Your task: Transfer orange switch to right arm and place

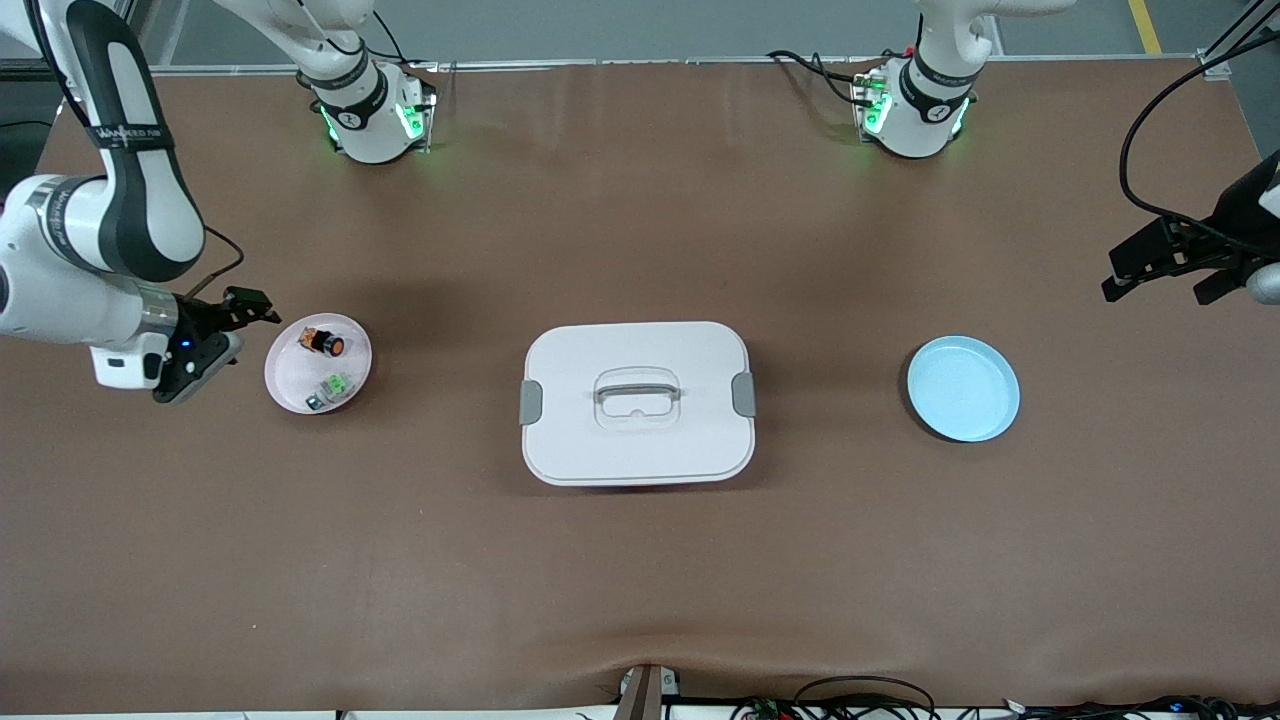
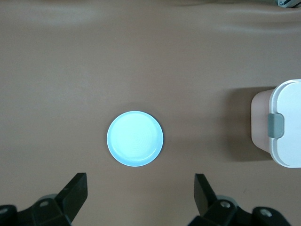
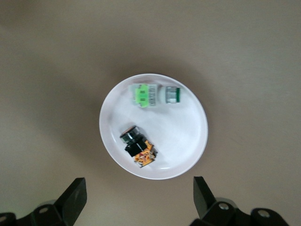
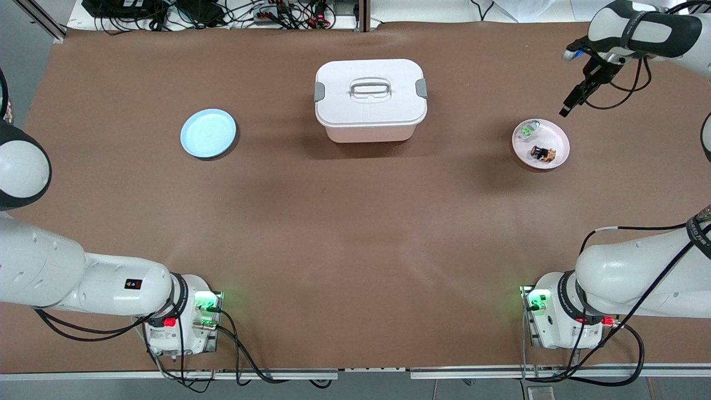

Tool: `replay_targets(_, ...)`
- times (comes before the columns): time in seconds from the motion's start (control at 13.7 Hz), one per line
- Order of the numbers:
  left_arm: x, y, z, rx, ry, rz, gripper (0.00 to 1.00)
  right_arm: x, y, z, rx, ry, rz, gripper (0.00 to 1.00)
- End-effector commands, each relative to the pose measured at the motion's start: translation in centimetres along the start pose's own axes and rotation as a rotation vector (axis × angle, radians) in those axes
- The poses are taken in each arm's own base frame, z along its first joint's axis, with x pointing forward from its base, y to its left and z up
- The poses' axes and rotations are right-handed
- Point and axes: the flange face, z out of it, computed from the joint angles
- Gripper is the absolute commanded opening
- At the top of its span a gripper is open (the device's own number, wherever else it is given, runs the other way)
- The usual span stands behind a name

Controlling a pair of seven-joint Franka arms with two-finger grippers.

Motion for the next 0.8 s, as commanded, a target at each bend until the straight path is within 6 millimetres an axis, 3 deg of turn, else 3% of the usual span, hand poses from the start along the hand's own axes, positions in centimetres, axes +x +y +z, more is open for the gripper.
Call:
replay_targets(0.0,-0.2,0.1,-0.7,0.015,-0.001,0.006,1.00,1.0,0.8,-2.1,-0.059,-0.007,0.071,1.00)
replay_targets(0.22,-0.5,0.0,-0.5,0.021,-0.024,-0.013,1.00,0.9,1.0,-3.2,-0.062,0.001,0.135,1.00)
replay_targets(0.36,-0.6,0.1,-0.4,0.025,-0.033,-0.048,1.00,0.7,0.3,-4.7,-0.033,-0.020,0.162,1.00)
replay_targets(0.51,-0.6,0.1,-0.4,0.028,-0.033,-0.048,1.00,1.6,-0.7,-5.3,-0.039,-0.019,0.187,1.00)
replay_targets(0.73,-0.7,0.0,-0.3,0.028,-0.042,-0.048,1.00,0.8,-1.4,-7.4,-0.049,-0.009,0.202,1.00)
